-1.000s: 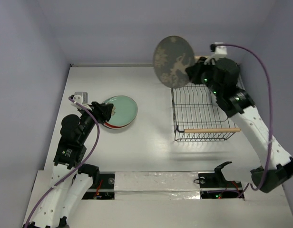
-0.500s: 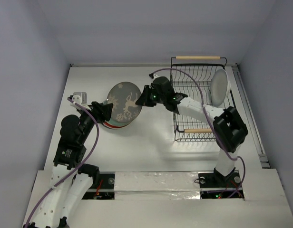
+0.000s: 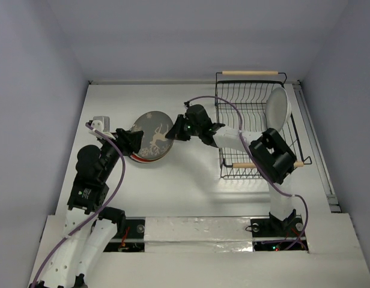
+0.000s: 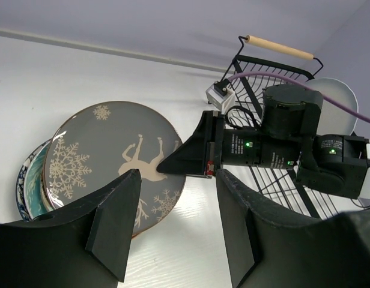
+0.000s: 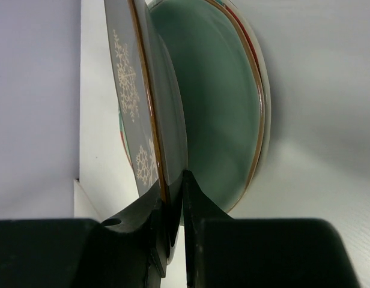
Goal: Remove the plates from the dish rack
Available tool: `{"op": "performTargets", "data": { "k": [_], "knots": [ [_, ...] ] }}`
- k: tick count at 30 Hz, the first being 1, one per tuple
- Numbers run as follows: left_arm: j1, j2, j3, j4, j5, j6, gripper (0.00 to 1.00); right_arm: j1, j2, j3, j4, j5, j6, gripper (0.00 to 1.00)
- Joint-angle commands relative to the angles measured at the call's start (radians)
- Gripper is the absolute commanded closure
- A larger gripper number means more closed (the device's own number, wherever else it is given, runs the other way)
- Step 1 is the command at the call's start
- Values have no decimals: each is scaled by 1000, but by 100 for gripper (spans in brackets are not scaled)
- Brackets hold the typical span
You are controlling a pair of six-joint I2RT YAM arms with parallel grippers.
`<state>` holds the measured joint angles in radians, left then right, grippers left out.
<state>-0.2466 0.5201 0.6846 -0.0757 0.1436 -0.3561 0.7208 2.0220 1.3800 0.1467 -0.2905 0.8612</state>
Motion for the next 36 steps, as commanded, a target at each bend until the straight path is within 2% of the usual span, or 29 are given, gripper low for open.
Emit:
{"op": "performTargets", "data": {
  "k": [1, 4, 7, 8, 11, 16, 17, 23, 28, 32, 36],
  "knots": [
    [4, -14, 16, 40, 13, 2, 50, 15, -22, 53, 246, -64, 64, 100],
    [4, -17, 16, 40, 13, 2, 50, 16, -9, 44, 266, -67, 81, 99],
    [4, -19, 16, 40, 14, 3, 50, 16, 10, 39, 249, -64, 94, 88],
    [4, -19, 16, 39, 13, 3, 51, 16, 15, 34, 246, -64, 94, 80],
    [4, -17, 16, 39, 13, 3, 50, 16, 21, 30, 211, -59, 84, 67],
    [4, -20, 16, 40, 14, 2, 50, 25, 17, 22, 172, -49, 49, 59],
    [4, -20, 16, 39, 13, 3, 50, 34, 15, 22, 153, -41, 42, 52],
    [4, -22, 16, 39, 13, 3, 51, 55, -29, 30, 22, 55, -51, 33],
    [4, -25, 16, 40, 13, 3, 50, 88, -68, 85, -139, 201, -171, 28],
    [4, -25, 16, 40, 11, 2, 50, 108, -97, 114, -271, 342, -240, 28],
    [4, -26, 16, 40, 13, 3, 51, 117, -121, 146, -375, 421, -319, 29]
  ]
}}
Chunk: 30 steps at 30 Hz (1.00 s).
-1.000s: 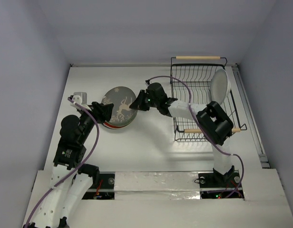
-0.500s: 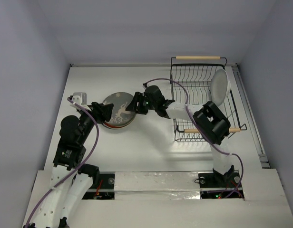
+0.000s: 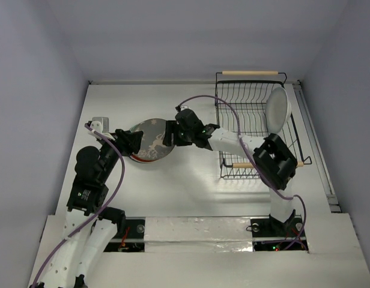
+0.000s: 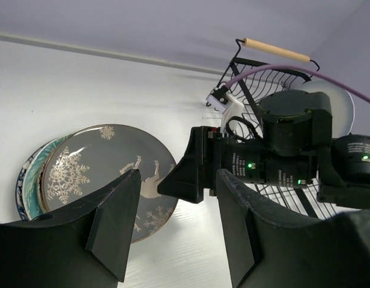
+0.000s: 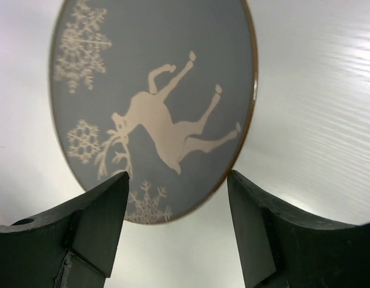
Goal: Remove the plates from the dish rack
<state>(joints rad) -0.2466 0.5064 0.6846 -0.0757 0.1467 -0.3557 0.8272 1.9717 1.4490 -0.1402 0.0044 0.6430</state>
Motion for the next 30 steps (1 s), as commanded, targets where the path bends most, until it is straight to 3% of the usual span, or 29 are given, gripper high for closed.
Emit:
{"op": "performTargets", "data": {
  "k": [1, 8, 10, 11, 12, 15, 17, 18, 21, 24, 28, 30],
  "knots": [
    [4, -11, 16, 40, 10, 3, 51, 10, -70, 88, -110, 137, -112, 29],
    [4, -16, 18, 40, 8, 1, 51, 10, -77, 113, -183, 182, -158, 31],
    [4, -14, 16, 39, 10, 3, 50, 10, -106, 96, -177, 213, -167, 43],
    [4, -16, 16, 40, 11, 1, 50, 10, -152, 91, -170, 236, -175, 69],
    [4, -12, 16, 40, 10, 1, 51, 10, -178, 87, -167, 249, -186, 82],
    [4, -16, 16, 40, 13, 3, 52, 10, -296, 85, -186, 353, -261, 100],
    [4, -17, 16, 40, 16, 4, 62, 10, -348, 103, -219, 481, -299, 100],
    [4, -17, 16, 40, 16, 3, 72, -3, -373, 108, -257, 523, -319, 100],
    [-5, -19, 16, 40, 13, 3, 88, -89, -460, 110, -321, 600, -373, 100],
    [-5, -23, 16, 39, 8, 1, 97, -256, -551, 58, -352, 594, -381, 100],
    [-16, -35, 18, 34, -1, 1, 100, -480, -620, -4, -383, 600, -384, 100],
    [-25, -40, 20, 33, -4, 1, 100, -594, -628, -18, -380, 573, -390, 92]
  ]
}}
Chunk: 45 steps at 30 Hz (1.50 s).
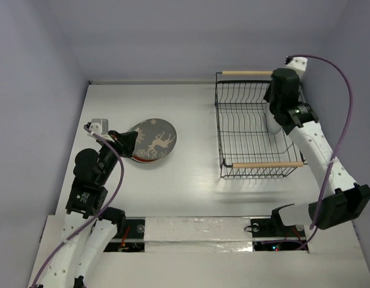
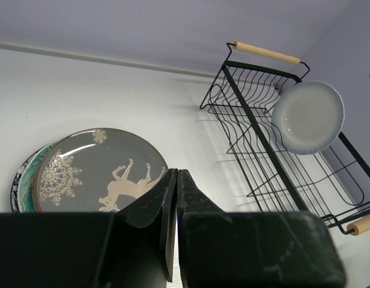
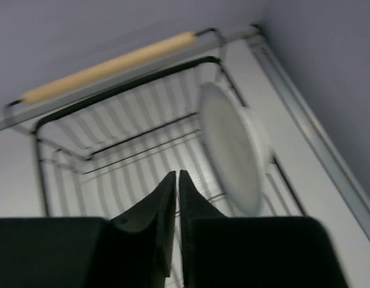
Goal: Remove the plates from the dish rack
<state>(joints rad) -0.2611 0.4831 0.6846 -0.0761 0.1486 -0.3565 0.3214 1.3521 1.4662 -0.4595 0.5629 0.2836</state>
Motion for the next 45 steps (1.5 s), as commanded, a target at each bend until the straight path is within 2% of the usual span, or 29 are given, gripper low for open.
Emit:
{"op": "performTargets", "data": {
  "k": [1, 2, 3, 5, 14, 23, 27, 30, 39, 45],
  "knots": [
    [-10, -21, 20, 32, -6, 2, 100, -119, -5, -37, -61, 8, -32, 84],
    [-23, -23, 21, 30, -9, 4, 100, -149, -1, -44, -54, 3, -37, 75],
    [-23, -26, 23, 29, -11, 5, 98, -200, 14, -44, -54, -10, -40, 60],
    [-35, -34, 26, 26, -23, 10, 96, -238, 34, -46, -41, -26, -58, 46],
    [-82, -61, 29, 19, -44, 14, 80, -357, 168, -30, -34, -136, -84, 44],
    [-102, -69, 32, 13, -53, 19, 77, -367, 248, -61, 27, -207, -107, 50],
    [-112, -72, 32, 12, -55, 19, 76, -367, 259, -69, 28, -201, -106, 61],
    [-112, -72, 33, 13, -55, 17, 75, -367, 248, -66, 21, -204, -104, 77],
    [-112, -72, 30, 15, -53, 16, 72, -341, 203, -7, -44, -183, -132, 100],
    [-112, -72, 29, 16, -53, 16, 71, -286, 203, 94, -113, -72, -175, 100]
  ]
}}
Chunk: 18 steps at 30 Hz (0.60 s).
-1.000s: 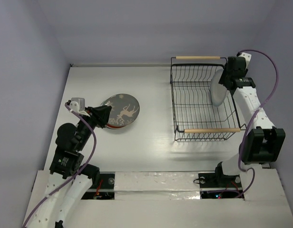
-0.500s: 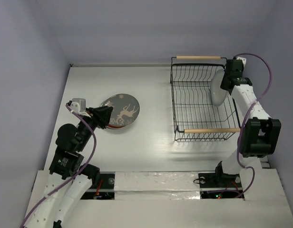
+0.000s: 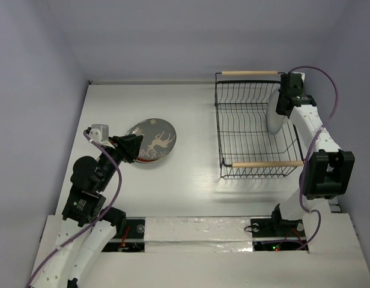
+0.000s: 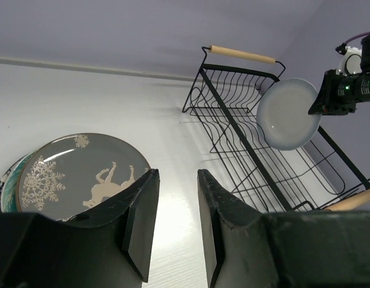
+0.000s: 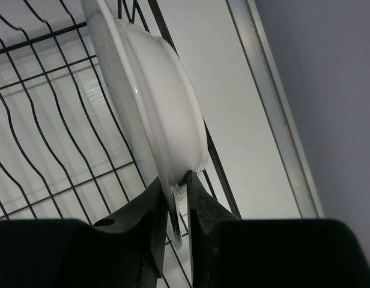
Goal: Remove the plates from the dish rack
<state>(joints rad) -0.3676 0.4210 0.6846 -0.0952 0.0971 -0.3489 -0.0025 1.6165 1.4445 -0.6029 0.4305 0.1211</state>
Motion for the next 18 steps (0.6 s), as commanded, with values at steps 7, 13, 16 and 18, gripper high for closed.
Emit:
{"op": "performTargets", "data": {
  "k": [7, 13, 16, 18],
  "knots": [
    [-5, -8, 29, 34, -5, 8, 70, 90, -73, 152, 8, 134, -23, 100],
    [-5, -5, 29, 35, -4, 7, 69, 99, -122, 155, 14, 120, -8, 100],
    [-5, -5, 29, 35, -4, 8, 69, 99, -151, 171, -1, 110, 6, 100],
    [-5, -4, 29, 35, -5, 8, 69, 99, -185, 177, -1, 90, 15, 100]
  ]
}}
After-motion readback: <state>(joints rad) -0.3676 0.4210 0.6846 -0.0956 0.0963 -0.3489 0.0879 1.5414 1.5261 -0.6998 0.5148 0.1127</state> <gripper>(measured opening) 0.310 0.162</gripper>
